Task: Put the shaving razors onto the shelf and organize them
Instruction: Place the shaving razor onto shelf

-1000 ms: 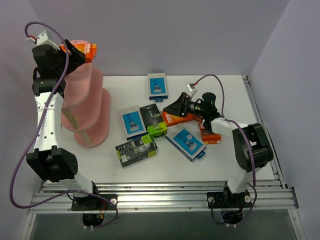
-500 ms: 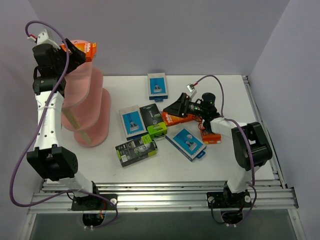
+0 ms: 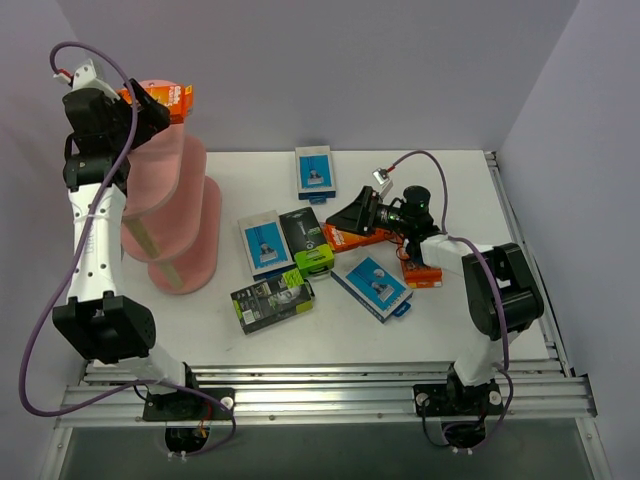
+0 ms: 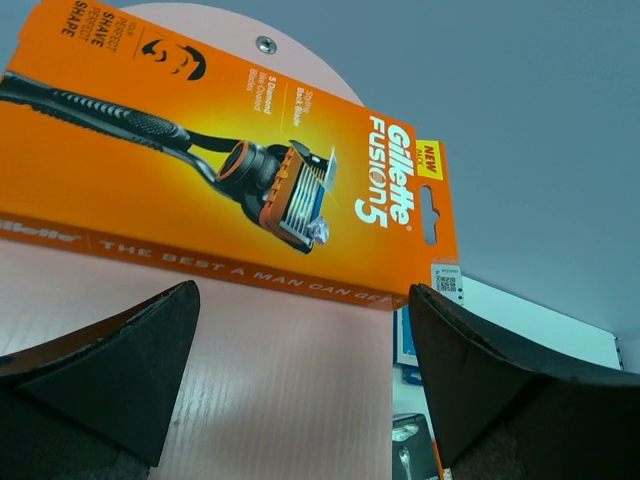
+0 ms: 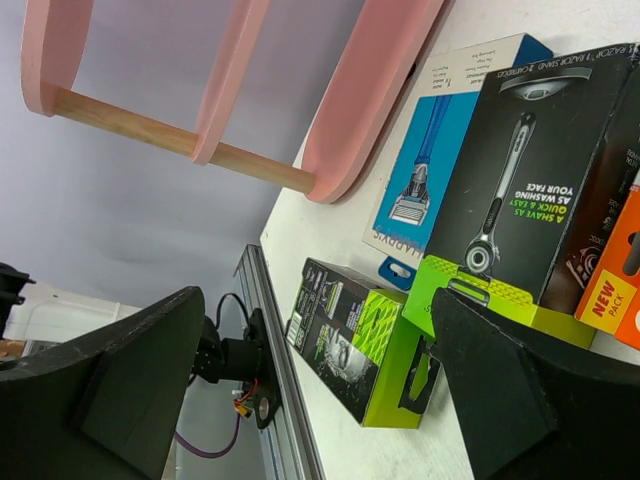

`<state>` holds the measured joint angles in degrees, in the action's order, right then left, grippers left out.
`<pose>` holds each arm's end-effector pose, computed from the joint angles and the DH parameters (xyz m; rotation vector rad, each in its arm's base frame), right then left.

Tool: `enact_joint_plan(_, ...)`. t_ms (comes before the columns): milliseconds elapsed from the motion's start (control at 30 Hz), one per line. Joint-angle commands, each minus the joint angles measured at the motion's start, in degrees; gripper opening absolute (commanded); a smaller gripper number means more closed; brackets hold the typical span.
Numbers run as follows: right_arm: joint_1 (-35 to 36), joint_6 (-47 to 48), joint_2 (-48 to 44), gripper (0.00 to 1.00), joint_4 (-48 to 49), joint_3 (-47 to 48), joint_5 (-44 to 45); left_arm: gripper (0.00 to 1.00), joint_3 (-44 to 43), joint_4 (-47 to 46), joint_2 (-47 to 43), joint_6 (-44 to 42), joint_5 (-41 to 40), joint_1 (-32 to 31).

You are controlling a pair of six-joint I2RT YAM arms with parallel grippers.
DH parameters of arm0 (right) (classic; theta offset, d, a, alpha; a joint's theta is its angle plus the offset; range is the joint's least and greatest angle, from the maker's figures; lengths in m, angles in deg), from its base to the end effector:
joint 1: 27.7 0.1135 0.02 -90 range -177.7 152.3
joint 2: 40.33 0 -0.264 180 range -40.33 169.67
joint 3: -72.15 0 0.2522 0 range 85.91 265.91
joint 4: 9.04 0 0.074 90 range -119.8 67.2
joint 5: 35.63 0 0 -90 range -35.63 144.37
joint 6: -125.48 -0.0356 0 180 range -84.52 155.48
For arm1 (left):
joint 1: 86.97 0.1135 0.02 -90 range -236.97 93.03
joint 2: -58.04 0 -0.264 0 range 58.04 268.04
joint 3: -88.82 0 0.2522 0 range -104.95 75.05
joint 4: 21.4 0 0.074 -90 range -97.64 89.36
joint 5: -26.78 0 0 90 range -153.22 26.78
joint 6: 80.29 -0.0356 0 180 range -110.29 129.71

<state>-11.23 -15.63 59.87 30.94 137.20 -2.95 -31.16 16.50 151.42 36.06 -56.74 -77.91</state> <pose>0.3423 0.1325 0.2360 -0.4140 1.7353 1.6243 0.3644 0.0540 0.4685 -0.4615 1.7167 -0.3182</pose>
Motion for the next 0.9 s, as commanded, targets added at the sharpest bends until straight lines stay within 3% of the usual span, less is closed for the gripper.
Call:
enact_joint_plan(0,-0.3,0.93,-1.32,0.92,1.81,0.83,-1.3,0.95,-2.85,3.19,-3.73,-1.21,0.2,0.96)
enact_joint_plan(200,-0.3,4.43,-3.43,0.92,-3.71,1.79,-0.52,0.94,-2.6,6.79,-8.65,-1.91,0.37,1.31)
enact_joint_plan(367,0.4,16.63,-5.02,0.92,-22.95,5.75,6.86,0.94,0.82,8.82,-16.27,-2.88,3.44,1.22)
enact_joint_plan(600,0.67,20.87,-7.3,0.92,-35.45,6.81,16.53,0.99,16.9,8.03,-30.35,-2.97,5.64,-2.98)
enact_joint_plan(633,0.58,21.05,-7.91,0.92,-36.76,6.2,17.23,0.9,18.4,8.11,-31.41,-3.32,5.82,-3.95)
enact_joint_plan(700,0.49,21.31,-9.58,0.92,-39.22,5.84,20.31,0.87,22.7,8.12,-34.49,-3.41,6.35,-6.76)
enact_joint_plan(867,-0.03,19.04,-13.53,0.91,-45.9,4.18,34.0,0.95,32.97,4.25,-39.06,-3.76,8.37,-12.74)
